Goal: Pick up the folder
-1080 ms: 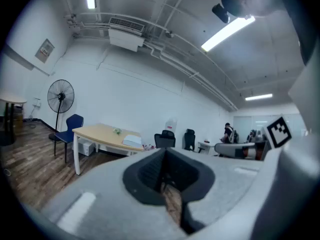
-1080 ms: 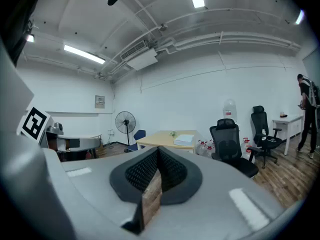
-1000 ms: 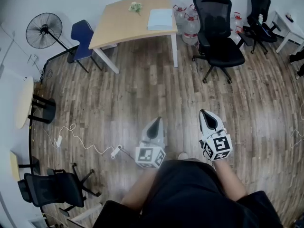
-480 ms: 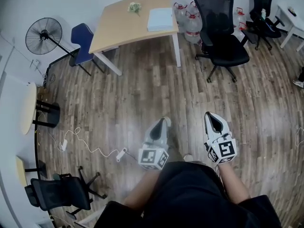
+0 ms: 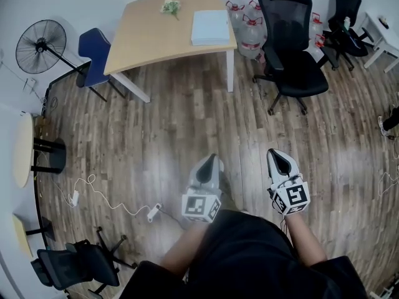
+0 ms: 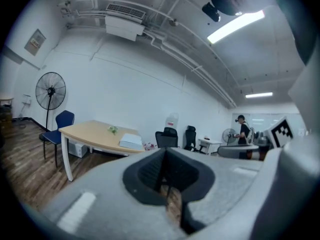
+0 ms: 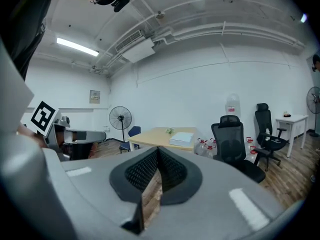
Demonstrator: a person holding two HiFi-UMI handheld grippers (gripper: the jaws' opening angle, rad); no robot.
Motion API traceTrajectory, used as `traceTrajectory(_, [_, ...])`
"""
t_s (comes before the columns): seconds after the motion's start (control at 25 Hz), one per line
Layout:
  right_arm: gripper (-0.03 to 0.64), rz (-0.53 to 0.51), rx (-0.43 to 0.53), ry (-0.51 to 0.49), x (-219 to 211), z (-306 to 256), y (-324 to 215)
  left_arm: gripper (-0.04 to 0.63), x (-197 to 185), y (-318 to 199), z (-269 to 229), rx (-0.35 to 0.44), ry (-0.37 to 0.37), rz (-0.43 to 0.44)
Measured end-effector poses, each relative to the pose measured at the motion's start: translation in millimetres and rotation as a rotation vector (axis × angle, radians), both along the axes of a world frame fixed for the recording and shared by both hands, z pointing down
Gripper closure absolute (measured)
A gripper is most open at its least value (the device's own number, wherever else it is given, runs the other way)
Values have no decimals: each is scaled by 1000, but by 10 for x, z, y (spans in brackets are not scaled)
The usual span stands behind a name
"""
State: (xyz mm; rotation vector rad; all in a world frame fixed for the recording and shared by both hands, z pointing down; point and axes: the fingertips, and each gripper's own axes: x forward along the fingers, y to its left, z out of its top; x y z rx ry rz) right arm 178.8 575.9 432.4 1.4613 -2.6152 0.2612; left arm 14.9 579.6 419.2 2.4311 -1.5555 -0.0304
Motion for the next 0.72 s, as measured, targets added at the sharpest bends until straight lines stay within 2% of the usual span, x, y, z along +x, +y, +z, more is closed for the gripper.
traceTrajectory(0.32, [616, 80, -10, 12, -506, -290, -1562, 594, -858, -1560, -195, 7, 68, 2])
traceTrajectory(0.56, [616, 119, -45, -32, -973, -276, -2413, 594, -1409, -2415, -306, 35, 54, 3])
traceTrajectory(0.72, [616, 108, -34, -28, -1271, -305, -2771, 594, -1618, -2770, -381, 17, 100, 7])
